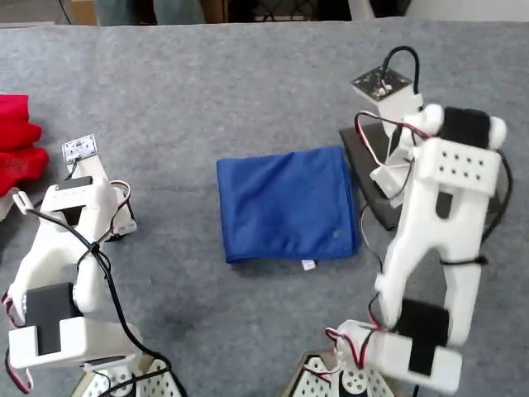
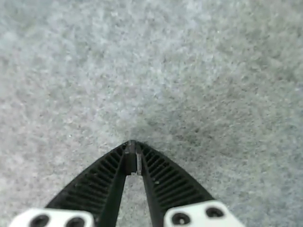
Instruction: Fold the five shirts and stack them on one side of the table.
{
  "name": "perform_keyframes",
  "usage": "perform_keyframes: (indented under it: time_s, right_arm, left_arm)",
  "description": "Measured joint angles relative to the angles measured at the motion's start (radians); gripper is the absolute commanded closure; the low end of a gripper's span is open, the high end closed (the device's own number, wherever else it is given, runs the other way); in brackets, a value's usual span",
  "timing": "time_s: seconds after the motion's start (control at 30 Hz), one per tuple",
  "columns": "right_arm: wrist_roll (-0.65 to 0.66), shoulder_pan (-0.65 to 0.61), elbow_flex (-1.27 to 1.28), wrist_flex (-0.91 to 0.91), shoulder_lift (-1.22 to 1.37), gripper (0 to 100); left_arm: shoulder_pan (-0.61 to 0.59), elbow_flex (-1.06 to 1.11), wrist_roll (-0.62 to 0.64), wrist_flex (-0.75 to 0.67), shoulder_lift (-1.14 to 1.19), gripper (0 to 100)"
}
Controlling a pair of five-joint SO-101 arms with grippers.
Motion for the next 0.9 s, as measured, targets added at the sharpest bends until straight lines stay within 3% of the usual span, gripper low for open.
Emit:
perform_keyframes:
  time_s: [0.17,0.33,0.6,0.9]
  right_arm:
    - [0.0,0.032,0.038,0.005,-0.172,98.4]
    - [0.0,0.032,0.199,0.005,-0.334,98.4]
    - [0.0,0.129,0.592,-0.153,-0.543,98.4]
    - [0.0,0.203,0.913,-0.301,-0.709,98.4]
  left_arm:
    - [0.021,0.0,0.0,0.0,0.0,97]
    - [0.137,-0.026,0.0,0.02,0.0,97]
    - [0.371,-0.319,-0.051,0.233,0.009,97]
    - [0.517,-0.523,-0.048,0.201,0.247,97]
